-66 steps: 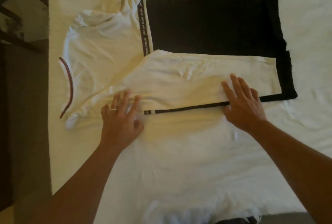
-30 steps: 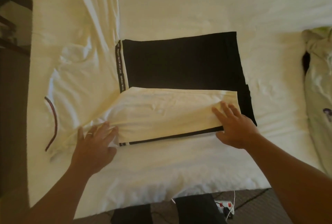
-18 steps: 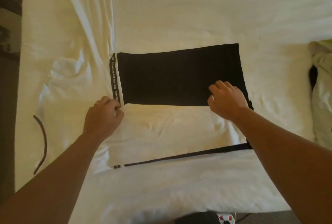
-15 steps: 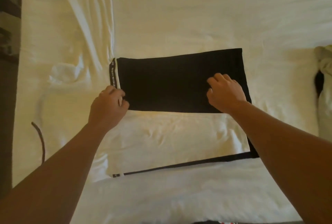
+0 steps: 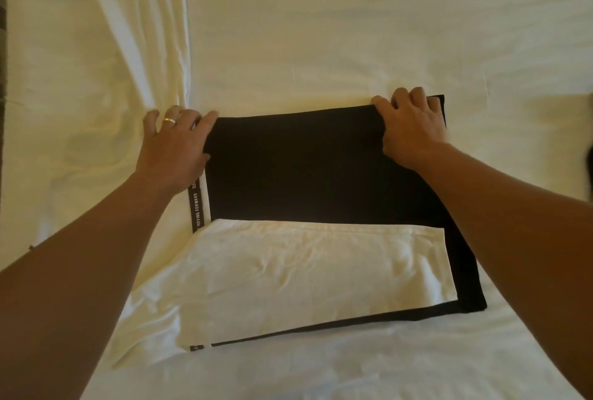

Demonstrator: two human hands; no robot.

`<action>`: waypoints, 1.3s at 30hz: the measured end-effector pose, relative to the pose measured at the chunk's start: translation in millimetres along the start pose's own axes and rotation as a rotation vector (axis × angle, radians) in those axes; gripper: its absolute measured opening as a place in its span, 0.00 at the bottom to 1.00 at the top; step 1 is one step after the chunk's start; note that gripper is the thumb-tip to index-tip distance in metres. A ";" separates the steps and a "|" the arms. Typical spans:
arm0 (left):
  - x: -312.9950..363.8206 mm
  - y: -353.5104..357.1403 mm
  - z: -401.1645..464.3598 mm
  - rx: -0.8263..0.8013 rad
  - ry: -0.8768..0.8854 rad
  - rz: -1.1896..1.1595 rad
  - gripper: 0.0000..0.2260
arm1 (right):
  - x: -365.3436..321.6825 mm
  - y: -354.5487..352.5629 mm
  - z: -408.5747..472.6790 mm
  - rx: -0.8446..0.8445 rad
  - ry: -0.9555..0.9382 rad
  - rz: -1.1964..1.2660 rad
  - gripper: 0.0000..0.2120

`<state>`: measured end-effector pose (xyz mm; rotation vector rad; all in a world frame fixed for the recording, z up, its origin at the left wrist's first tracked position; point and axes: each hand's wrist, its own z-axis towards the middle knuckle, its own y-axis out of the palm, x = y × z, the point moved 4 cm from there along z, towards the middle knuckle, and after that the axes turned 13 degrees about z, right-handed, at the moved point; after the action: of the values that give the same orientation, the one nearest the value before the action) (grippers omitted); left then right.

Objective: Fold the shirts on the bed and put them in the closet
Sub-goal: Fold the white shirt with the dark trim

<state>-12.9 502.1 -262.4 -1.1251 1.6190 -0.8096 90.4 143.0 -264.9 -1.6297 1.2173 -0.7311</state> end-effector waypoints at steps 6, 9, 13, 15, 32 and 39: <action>-4.4 -16.7 -23.5 0.144 -0.084 0.081 0.13 | -0.4 -7.7 -16.0 0.038 0.049 -0.107 0.16; 0.8 -24.1 -46.2 0.261 -0.116 0.099 0.06 | 3.7 -7.9 -38.1 0.025 0.088 -0.101 0.13; 10.3 -23.0 -90.5 0.329 -0.118 0.060 0.05 | 6.9 0.4 -86.5 0.041 0.091 -0.106 0.15; 16.9 -18.6 -114.8 0.362 -0.114 0.064 0.05 | 9.0 8.5 -112.4 0.053 0.090 -0.097 0.16; 65.8 3.2 -190.6 0.214 0.018 0.065 0.03 | 31.8 50.4 -192.2 -0.011 0.184 0.005 0.14; 75.6 5.4 -171.7 -0.022 0.094 0.073 0.23 | 32.7 44.9 -182.2 -0.092 0.182 0.090 0.09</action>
<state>-185.6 432.3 -239.4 -1.0510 1.7409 -0.8094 -73.5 49.3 -239.6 -1.5975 1.4638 -0.7894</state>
